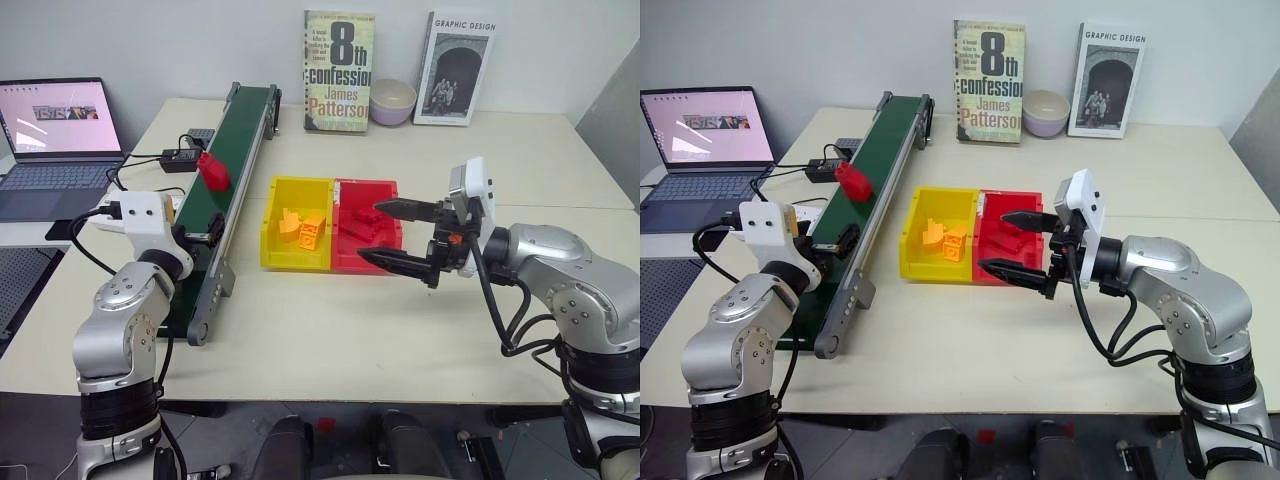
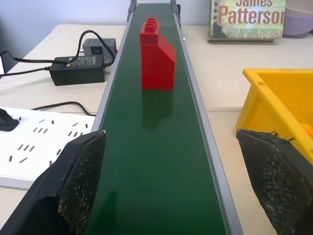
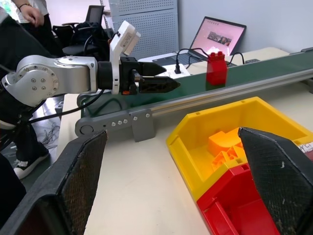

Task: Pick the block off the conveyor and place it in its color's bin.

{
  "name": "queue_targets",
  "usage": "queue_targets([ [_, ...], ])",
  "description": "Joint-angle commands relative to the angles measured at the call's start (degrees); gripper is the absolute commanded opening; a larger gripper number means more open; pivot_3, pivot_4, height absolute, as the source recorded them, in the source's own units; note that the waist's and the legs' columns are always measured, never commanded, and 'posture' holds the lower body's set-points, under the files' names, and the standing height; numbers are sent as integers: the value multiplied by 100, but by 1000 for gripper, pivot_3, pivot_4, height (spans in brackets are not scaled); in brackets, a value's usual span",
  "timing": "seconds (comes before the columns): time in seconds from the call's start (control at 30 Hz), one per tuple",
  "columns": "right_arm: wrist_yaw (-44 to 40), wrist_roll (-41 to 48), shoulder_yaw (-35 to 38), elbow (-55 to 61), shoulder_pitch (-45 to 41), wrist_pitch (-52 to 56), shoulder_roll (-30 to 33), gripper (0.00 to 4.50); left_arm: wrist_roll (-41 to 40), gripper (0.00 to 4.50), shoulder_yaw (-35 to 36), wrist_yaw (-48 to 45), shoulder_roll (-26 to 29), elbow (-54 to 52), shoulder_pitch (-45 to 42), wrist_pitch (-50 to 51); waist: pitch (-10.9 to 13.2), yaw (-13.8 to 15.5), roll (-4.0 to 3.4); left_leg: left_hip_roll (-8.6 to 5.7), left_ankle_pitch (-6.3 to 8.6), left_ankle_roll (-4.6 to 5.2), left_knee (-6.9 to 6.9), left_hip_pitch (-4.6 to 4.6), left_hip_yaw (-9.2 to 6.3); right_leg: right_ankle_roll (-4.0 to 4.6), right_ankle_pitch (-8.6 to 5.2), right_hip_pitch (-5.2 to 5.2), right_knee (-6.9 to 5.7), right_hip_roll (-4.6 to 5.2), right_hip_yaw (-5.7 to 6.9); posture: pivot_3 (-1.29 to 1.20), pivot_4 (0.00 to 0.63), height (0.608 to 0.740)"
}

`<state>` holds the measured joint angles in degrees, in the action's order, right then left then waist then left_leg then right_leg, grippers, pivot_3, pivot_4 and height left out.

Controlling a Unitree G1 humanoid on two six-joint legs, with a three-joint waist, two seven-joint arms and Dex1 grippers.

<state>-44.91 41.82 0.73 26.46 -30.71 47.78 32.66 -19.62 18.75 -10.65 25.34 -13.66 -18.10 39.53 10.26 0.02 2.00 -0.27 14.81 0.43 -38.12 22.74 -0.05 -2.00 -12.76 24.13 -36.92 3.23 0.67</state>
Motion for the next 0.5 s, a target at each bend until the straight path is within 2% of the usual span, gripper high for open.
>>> queue_targets([
  [0.03,47,34,132,199,76,-192,28,4500,53,4429,47,-22,85,10,-152,-172,0,0,0,0,0,0,0,0,1,0,0,0,0,0,-1,0,150,740],
  [0.3,336,22,67,372,138,-183,-24,4500,73,4429,-163,-308,65,474,-313,-284,0,0,0,0,0,0,0,0,0,0,0,1,-1,-2,1,0,150,740],
  [0.5,579,92,103,508,198,-82,-25,4500,325,4429,-126,-73,89,800,-427,-430,0,1,0,1,0,0,0,2,0,0,0,2,0,-1,1,0,150,740],
])
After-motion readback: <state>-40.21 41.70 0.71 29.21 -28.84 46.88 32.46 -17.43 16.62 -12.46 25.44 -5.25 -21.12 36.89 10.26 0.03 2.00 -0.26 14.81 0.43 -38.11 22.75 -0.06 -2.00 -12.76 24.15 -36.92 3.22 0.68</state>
